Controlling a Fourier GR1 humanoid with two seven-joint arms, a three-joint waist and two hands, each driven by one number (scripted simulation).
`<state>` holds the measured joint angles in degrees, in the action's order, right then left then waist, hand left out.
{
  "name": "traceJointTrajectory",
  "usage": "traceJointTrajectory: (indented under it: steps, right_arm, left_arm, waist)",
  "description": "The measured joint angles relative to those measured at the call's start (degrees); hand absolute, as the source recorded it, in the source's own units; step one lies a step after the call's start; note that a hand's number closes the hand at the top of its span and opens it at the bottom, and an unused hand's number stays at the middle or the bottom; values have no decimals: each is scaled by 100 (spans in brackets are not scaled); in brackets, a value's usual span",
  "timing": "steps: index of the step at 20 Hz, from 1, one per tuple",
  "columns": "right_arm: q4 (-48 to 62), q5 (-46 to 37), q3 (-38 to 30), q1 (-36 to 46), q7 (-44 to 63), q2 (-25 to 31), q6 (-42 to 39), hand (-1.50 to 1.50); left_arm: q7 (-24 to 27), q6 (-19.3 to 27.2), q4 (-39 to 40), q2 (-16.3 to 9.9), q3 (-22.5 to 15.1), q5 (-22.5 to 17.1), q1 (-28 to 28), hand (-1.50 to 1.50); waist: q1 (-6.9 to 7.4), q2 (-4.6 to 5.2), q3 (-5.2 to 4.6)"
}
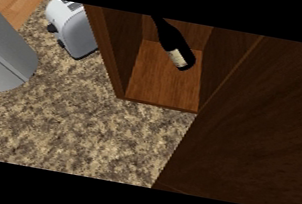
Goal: Pick up the wine, place it into the cabinet and close the cabinet
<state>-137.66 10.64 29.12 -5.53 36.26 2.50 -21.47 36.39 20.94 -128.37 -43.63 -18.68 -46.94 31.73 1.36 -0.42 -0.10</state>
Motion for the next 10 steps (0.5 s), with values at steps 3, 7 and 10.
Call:
traceJointTrajectory:
  steps: [3, 7, 10]
  right_arm:
    - [-29, -461, 387, 446, 242, -119, 398, 150]
    - [192, -1162, 949, 1213, 337, -187, 1040, 150]
    - [641, -1481, 1217, 1901, 321, -217, 1574, 150]
  left_arm:
    - [79, -420, 83, -128, 477, -238, 314, -150]
    - [158, -989, 184, -251, 1083, -521, 676, -150]
    - [183, -1426, 229, -334, 1479, -701, 982, -150]
  waist:
    - [5, -2, -2]
    - [25, -3, -4]
    - [63, 1, -3]
